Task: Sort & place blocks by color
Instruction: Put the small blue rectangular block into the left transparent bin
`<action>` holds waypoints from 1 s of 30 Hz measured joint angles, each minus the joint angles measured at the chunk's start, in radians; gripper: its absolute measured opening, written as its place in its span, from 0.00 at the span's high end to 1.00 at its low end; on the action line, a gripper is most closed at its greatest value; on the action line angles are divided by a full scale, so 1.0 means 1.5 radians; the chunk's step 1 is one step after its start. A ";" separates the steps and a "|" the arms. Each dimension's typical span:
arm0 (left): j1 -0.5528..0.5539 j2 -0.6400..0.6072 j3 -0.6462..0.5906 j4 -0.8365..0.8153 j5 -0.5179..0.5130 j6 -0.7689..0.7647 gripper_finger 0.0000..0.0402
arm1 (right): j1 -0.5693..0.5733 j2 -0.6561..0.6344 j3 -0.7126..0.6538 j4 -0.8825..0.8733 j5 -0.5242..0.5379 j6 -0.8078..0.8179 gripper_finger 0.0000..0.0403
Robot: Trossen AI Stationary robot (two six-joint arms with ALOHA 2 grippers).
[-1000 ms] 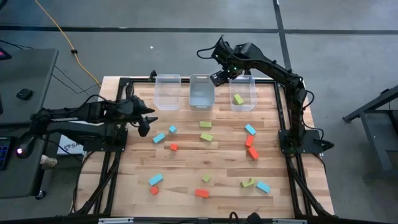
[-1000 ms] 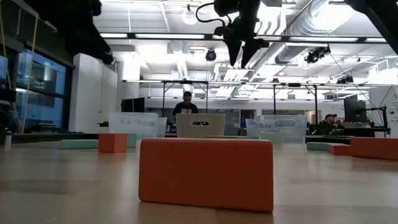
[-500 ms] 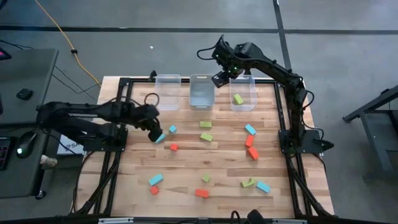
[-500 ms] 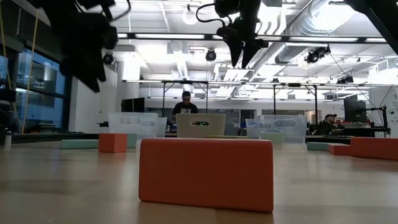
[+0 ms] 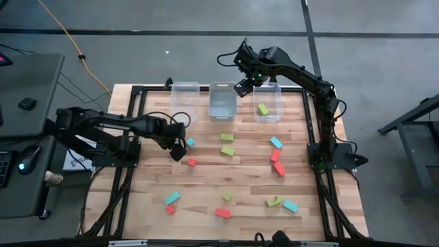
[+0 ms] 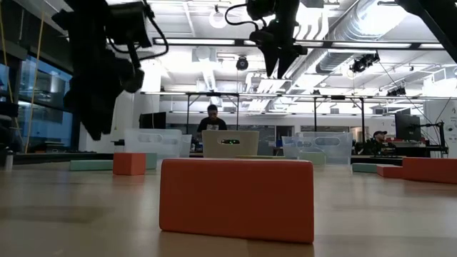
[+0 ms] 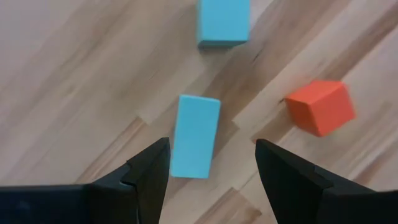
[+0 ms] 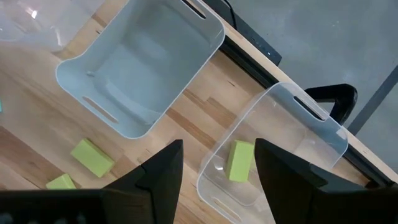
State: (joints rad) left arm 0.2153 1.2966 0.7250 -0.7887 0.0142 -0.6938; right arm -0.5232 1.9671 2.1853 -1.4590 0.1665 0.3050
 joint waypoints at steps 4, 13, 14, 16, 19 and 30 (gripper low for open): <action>0.000 0.038 0.000 0.001 -0.002 0.004 0.47 | 0.000 0.000 0.000 0.000 0.000 0.000 0.53; 0.000 0.080 0.000 0.005 0.000 0.016 0.47 | 0.000 0.000 0.000 0.000 0.000 0.000 0.53; 0.000 0.080 0.000 0.006 0.000 0.018 0.47 | 0.000 0.000 0.000 0.000 0.000 0.000 0.53; 0.000 0.080 0.000 0.009 0.000 0.022 0.47 | 0.000 0.000 0.000 0.000 0.000 0.000 0.53; 0.000 0.080 0.000 0.020 -0.002 0.023 0.47 | 0.000 0.000 0.000 0.000 0.000 0.000 0.53; 0.000 0.080 -0.025 0.047 -0.004 0.029 0.47 | 0.000 0.000 0.000 0.004 0.000 0.000 0.53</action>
State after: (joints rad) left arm 0.2150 1.4166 0.6876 -0.7182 0.0078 -0.6506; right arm -0.5232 1.9675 2.1849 -1.4537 0.1661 0.3050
